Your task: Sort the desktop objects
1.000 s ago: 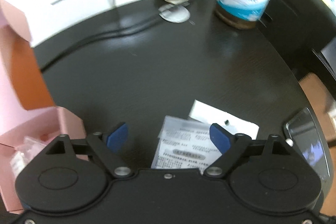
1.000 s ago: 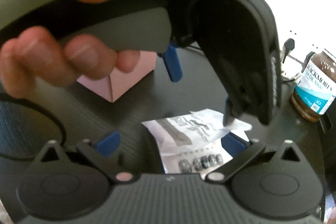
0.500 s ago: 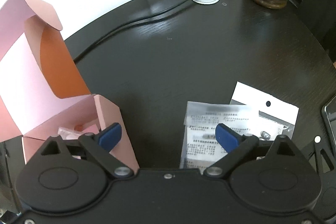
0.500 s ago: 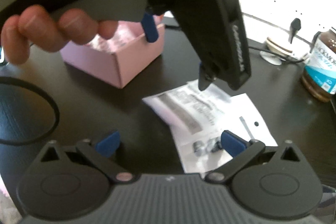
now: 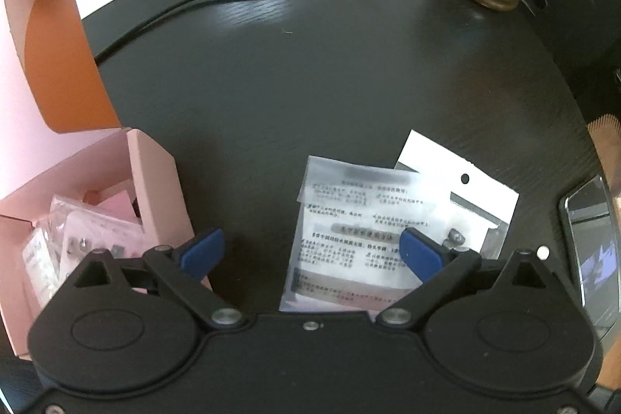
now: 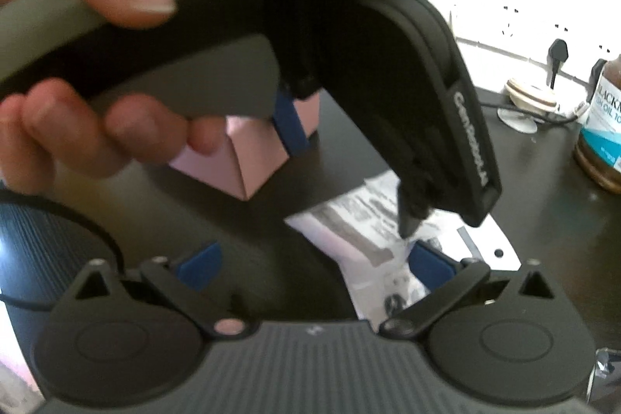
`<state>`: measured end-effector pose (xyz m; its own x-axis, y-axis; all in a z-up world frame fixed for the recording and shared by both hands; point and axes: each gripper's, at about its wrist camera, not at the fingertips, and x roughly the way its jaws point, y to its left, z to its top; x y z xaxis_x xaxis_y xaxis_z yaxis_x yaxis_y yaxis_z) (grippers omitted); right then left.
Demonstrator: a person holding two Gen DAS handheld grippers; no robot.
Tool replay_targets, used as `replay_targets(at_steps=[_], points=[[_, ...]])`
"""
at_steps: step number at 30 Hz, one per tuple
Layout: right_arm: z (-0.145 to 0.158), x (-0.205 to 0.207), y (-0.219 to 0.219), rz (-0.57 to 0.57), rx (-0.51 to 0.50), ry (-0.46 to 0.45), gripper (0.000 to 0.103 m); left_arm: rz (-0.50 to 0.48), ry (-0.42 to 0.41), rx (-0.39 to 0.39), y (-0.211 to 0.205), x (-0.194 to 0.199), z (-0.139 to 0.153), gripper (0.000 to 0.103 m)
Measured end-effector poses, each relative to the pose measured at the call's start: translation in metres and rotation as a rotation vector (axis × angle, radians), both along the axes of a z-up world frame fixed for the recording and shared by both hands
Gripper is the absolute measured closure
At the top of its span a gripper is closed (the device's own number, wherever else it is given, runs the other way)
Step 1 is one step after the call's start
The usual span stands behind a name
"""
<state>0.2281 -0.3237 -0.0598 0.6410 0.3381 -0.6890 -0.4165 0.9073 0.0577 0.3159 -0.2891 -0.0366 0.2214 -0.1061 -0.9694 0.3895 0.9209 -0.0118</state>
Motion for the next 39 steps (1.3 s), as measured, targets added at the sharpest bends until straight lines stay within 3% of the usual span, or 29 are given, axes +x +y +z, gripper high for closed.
replay_targets(at_steps=[8,14,18,25,33,36,37,39], points=[[0.004,0.005,-0.003,0.01,0.027,-0.032,0.001,0.04,0.036,-0.122,0.005,0.006,0.014,0.004],[0.004,0.01,0.001,0.041,-0.011,-0.059,0.001,0.047,0.114,-0.117,-0.002,0.01,0.001,0.005],[0.002,0.008,0.003,0.061,-0.032,-0.054,0.001,0.052,0.059,-0.113,-0.003,0.013,0.009,0.007],[0.001,0.004,-0.022,-0.061,0.038,-0.016,0.001,0.065,0.022,-0.017,-0.001,0.026,0.012,0.004],[-0.014,-0.046,-0.028,-0.217,-0.026,-0.014,0.001,0.168,0.121,-0.136,0.014,0.02,0.012,0.006],[0.01,-0.055,-0.014,-0.255,-0.011,-0.008,0.001,0.256,0.172,-0.191,0.023,0.011,0.012,0.006],[0.01,-0.041,-0.01,-0.261,-0.003,-0.004,0.001,0.294,0.19,-0.215,0.027,0.009,0.011,0.009],[-0.002,-0.057,-0.015,-0.266,-0.001,-0.002,0.001,0.367,0.211,-0.255,0.032,0.008,0.005,0.011]])
